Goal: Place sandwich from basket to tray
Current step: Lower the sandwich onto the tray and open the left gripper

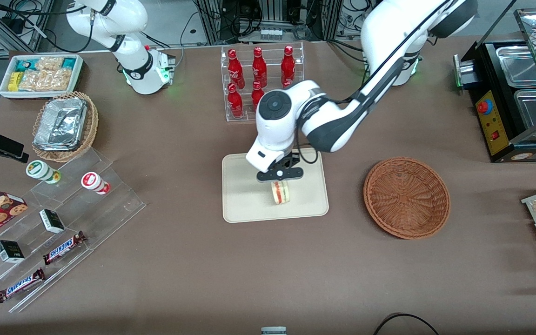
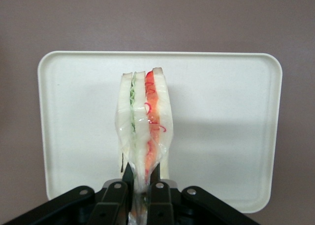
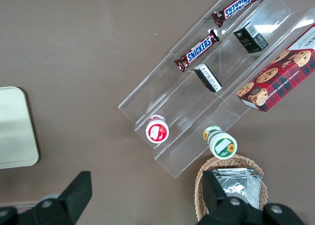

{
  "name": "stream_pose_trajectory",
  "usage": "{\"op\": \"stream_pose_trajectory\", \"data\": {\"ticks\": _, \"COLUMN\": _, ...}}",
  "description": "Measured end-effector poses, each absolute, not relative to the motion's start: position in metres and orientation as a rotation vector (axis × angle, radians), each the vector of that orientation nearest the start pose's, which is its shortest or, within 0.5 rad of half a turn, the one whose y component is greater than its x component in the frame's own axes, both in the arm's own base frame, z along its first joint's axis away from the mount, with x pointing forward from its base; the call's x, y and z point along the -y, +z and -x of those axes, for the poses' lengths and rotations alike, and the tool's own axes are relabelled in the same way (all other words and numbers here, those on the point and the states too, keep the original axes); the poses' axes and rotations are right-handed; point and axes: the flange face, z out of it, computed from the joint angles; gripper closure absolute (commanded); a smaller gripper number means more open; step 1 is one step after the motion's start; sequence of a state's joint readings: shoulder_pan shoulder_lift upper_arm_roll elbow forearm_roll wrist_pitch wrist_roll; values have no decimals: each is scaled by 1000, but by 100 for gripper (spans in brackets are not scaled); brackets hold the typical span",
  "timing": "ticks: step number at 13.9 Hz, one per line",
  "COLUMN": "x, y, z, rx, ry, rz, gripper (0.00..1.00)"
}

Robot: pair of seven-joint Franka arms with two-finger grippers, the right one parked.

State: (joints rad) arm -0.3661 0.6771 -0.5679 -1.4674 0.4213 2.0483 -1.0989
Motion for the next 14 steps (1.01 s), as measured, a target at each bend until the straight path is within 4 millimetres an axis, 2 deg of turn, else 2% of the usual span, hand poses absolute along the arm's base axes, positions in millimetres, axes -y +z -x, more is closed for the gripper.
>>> {"op": "stream_pose_trajectory", "data": {"ticks": 4, "x": 517, "y": 293, "z": -500, "rx": 136, "ry": -100, "rz": 3143, "gripper": 100}}
{"op": "stream_pose_trajectory", "data": {"ticks": 8, "x": 528, "y": 272, "z": -496, "rx": 181, "ry": -191, "rz": 3148, "gripper": 100}}
{"op": "stream_pose_trajectory", "data": {"ticks": 14, "x": 534, "y": 251, "z": -484, "rx": 159, "ry": -180, "rz": 3128, "gripper": 100}}
